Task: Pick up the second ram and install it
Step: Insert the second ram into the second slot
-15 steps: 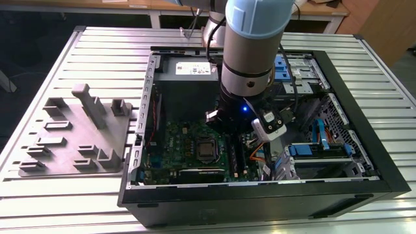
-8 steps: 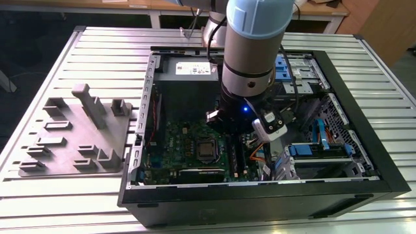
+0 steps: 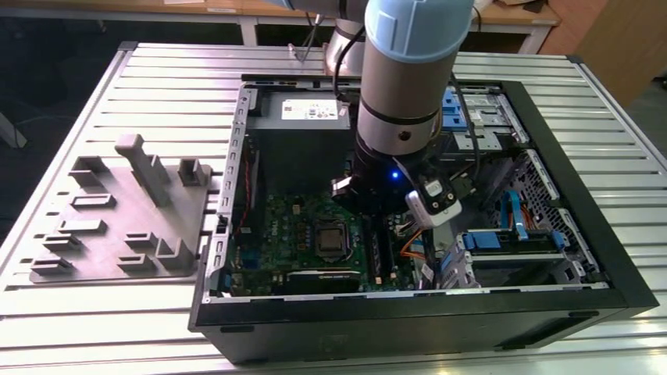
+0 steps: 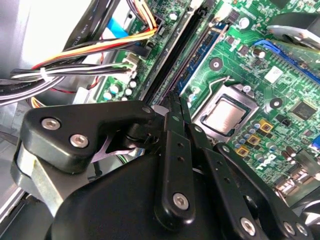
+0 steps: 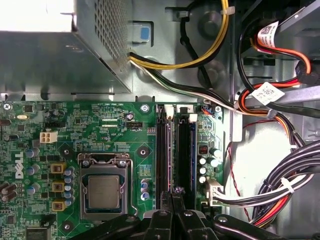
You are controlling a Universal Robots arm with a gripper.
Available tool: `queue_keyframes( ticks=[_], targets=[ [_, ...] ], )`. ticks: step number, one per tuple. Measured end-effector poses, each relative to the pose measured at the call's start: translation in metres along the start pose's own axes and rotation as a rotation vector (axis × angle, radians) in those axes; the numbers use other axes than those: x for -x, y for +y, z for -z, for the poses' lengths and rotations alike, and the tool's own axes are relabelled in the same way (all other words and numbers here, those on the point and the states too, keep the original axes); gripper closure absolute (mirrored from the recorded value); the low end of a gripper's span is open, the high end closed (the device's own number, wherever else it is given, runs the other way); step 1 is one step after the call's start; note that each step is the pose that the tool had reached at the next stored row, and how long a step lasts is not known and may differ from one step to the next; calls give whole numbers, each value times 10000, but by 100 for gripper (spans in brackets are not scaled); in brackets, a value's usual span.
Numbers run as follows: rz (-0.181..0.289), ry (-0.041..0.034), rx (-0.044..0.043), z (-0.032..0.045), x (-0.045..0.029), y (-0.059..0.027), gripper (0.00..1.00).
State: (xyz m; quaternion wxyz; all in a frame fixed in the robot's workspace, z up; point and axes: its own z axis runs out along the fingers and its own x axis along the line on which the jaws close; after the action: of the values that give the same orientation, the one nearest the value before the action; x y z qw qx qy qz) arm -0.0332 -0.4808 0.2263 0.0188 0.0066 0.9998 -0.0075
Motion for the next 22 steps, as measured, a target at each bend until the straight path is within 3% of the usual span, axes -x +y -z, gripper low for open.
queue_keyframes(
  ticks=[22],
  targets=[
    [-24, 0, 28, -59, -2, -1, 89]
  ],
)
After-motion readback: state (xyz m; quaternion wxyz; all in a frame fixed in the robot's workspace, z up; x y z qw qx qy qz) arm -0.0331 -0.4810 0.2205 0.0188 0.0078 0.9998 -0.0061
